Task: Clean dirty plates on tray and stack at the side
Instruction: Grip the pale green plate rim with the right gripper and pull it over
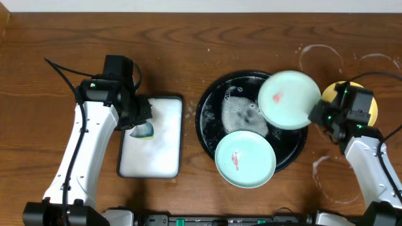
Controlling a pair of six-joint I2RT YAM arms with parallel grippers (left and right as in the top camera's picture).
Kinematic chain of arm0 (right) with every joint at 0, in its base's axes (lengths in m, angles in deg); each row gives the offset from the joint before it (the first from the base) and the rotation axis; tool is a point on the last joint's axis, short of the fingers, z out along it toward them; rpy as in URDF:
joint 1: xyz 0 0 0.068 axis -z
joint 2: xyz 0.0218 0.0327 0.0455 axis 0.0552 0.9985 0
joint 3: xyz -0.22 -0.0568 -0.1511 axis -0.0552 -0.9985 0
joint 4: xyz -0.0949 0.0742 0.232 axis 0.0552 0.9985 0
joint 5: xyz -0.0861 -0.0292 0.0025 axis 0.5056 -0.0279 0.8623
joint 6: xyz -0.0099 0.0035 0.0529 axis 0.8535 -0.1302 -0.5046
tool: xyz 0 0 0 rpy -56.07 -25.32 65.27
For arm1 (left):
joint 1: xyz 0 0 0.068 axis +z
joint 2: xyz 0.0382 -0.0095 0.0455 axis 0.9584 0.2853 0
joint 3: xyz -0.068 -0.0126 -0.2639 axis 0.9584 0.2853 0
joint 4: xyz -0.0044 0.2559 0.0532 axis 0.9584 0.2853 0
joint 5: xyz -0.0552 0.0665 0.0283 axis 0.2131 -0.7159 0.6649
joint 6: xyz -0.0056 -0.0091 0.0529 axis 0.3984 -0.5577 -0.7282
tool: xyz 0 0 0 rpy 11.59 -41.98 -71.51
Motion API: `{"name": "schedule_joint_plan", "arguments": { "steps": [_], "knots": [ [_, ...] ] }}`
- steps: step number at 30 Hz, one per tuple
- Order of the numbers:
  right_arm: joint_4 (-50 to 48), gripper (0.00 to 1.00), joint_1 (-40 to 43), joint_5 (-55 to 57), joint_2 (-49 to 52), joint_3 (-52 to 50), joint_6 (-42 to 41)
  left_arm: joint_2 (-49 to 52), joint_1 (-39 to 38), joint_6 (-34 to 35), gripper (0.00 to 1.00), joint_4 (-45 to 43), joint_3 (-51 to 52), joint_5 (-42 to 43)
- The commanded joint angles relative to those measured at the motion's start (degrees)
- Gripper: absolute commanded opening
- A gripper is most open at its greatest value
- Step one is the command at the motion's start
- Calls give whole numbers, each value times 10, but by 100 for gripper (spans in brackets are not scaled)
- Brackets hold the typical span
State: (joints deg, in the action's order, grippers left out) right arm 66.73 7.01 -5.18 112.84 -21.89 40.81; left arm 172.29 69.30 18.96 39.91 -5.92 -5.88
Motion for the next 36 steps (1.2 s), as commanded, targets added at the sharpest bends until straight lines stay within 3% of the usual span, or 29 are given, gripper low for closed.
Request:
{"name": "schedule_joint_plan", "arguments": {
  "steps": [1,9,14,15,17,22,27,36],
  "knots": [
    [-14,1,-36,-60,6,12,15,0,3,-12,8,1,0,1],
    [-106,1,-137,-34,124,12,17,0,3,-12,8,2,0,1],
    [-154,1,-148,-33,164,12,18,0,3,-12,8,2,0,1],
    [-154,6,-147,-29,166,12,18,0,3,-12,8,2,0,1],
    [-149,22,-147,-24,163,12,26,0,3,-12,8,2,0,1],
    [-54,36,-148,-45,138,52,76,0,3,-12,8,2,0,1],
    [76,40,-148,-22,148,136,115,0,3,-12,8,1,0,1],
    [35,36,-148,-21,226,144,61,0,3,-12,8,-5,0,1]
  ]
}}
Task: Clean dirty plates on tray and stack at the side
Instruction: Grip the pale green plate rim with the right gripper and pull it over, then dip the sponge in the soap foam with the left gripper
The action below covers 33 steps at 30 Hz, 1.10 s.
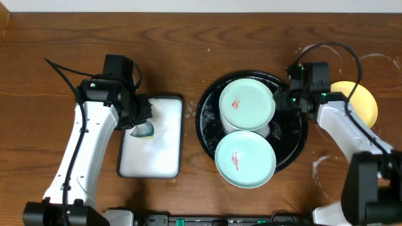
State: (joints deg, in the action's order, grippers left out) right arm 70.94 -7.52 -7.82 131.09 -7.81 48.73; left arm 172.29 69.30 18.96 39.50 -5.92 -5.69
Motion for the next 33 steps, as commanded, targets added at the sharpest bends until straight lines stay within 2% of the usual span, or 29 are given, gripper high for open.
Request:
{"name": "schedule_joint_plan", "arguments": {
  "steps": [1,3,5,6,7,12,23,29,33],
  "knots": [
    [-18,36,-2,3,71,3,-19,0,3,-12,8,-3,0,-1],
    [-23,35,-2,-6,90,3,-19,0,3,-12,8,-7,0,-1],
    [-27,28,-3,-15,103,3,-19,1,3,-12,8,-10,2,-1],
    [-28,18,-3,-14,107,3,-19,2,3,-13,8,-14,2,-1],
    [-27,1,-2,-12,108,3,-19,5,1,-14,8,-22,8,-3],
    [-23,1,-2,4,105,3,-19,16,-9,-14,8,-86,65,-3],
    [-16,1,-2,7,105,4,-19,81,-16,-13,8,-341,244,-6],
    [-10,1,-2,7,105,4,-19,123,-16,-13,7,-360,245,-7],
    [-9,1,-2,8,105,4,-19,110,-16,-11,7,-297,200,-7]
  ]
}}
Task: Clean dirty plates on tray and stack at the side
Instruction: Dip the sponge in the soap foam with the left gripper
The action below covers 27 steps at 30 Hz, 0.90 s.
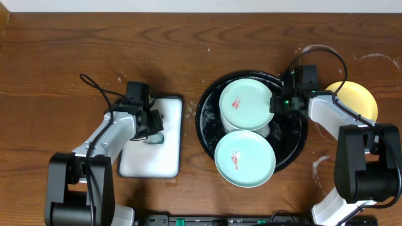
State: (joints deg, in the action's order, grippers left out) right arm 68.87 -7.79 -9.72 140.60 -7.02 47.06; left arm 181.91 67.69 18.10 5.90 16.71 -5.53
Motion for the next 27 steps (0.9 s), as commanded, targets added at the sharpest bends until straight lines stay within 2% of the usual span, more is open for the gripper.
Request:
{"name": "schedule_joint_plan", "arguments": {
  "steps": [1,6,9,27],
  "knots": [
    [12,1,0,27,10,-4,-2,10,0,-3,8,76,-54,-9],
    [16,1,0,27,10,-4,-2,-4,0,-3,8,199,-151,-8],
    [18,1,0,27,10,-4,-2,-10,0,-3,8,237,-186,-8],
    [20,1,0,26,10,-4,-2,-6,-3,-5,8,276,-186,-31]
  ]
}}
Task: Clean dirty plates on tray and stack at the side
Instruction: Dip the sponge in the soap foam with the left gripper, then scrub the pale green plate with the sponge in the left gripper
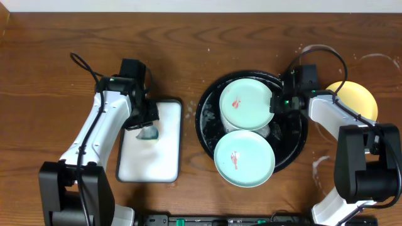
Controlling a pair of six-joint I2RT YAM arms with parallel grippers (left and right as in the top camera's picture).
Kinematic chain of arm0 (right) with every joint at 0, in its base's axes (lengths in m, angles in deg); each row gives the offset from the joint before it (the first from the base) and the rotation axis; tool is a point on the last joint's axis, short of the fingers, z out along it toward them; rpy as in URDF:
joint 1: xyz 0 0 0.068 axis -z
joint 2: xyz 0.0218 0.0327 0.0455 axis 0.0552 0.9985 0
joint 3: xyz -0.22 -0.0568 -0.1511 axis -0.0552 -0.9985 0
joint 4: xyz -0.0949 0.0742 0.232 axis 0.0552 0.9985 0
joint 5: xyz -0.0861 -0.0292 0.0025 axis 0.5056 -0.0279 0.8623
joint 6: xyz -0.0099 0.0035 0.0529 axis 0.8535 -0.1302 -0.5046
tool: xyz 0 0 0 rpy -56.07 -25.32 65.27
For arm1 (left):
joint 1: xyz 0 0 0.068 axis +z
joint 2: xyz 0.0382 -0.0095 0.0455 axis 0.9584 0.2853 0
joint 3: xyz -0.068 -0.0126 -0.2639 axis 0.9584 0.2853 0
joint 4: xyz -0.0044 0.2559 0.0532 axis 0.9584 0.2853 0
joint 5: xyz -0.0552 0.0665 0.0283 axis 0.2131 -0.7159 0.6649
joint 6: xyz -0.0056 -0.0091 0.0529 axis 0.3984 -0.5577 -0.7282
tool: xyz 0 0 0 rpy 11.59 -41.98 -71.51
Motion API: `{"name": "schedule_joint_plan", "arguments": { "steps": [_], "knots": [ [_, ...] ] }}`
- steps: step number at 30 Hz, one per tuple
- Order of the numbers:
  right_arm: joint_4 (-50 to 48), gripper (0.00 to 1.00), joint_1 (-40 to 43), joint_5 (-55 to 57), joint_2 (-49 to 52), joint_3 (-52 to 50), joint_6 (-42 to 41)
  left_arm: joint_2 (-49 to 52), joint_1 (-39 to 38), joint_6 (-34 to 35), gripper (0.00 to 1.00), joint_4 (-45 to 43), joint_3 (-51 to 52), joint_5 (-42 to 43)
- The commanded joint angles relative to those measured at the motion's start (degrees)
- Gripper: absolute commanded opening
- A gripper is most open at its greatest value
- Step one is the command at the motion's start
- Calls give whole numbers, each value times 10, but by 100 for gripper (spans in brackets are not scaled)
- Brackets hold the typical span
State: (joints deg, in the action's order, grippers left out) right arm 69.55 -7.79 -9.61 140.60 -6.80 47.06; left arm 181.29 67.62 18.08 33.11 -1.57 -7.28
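Note:
Two mint-green plates with red smears lie in the round black tray, which holds foam. The upper plate is at the back, the lower plate at the front. My right gripper is at the upper plate's right rim and looks shut on it. My left gripper hangs over the white rectangular tray, shut on a teal and yellow sponge. A yellow plate lies on the table to the right of the black tray.
Wet ring marks show on the wooden table at the far right, around the yellow plate. The white rectangular tray stands left of the black tray, with a narrow strip of table between them.
My left arm has changed pose, and the gripper with the sponge now sits slightly left and further back over the white tray. The right gripper and both green plates have not moved.
At first my right gripper held a green plate over the black tray's right rim, beside the yellow plate. Then that plate lay in the back of the tray, with the gripper still at its rim. Meanwhile the left gripper stayed over the white tray with the sponge, shifting only a little.

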Motion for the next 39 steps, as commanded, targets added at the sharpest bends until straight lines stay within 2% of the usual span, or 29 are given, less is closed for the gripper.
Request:
{"name": "schedule_joint_plan", "arguments": {
  "steps": [1,10,17,20,25,31,39],
  "knots": [
    [13,1,0,25,10,-6,-2,0,-2,-5,8,-4,0,-13],
    [16,1,0,25,10,-6,-2,-1,-14,-4,7,-18,7,16],
    [15,1,0,25,10,-6,1,0,-95,-16,8,-13,-127,15],
    [19,1,0,25,10,-6,2,5,-154,-14,7,-66,-155,15],
    [33,1,0,26,10,-7,3,65,-235,44,8,-170,-155,21],
    [33,1,0,25,10,-7,2,189,-280,144,7,-324,-168,144],
    [33,1,0,25,10,-7,2,313,-307,172,7,-358,-220,185]
  ]
}}
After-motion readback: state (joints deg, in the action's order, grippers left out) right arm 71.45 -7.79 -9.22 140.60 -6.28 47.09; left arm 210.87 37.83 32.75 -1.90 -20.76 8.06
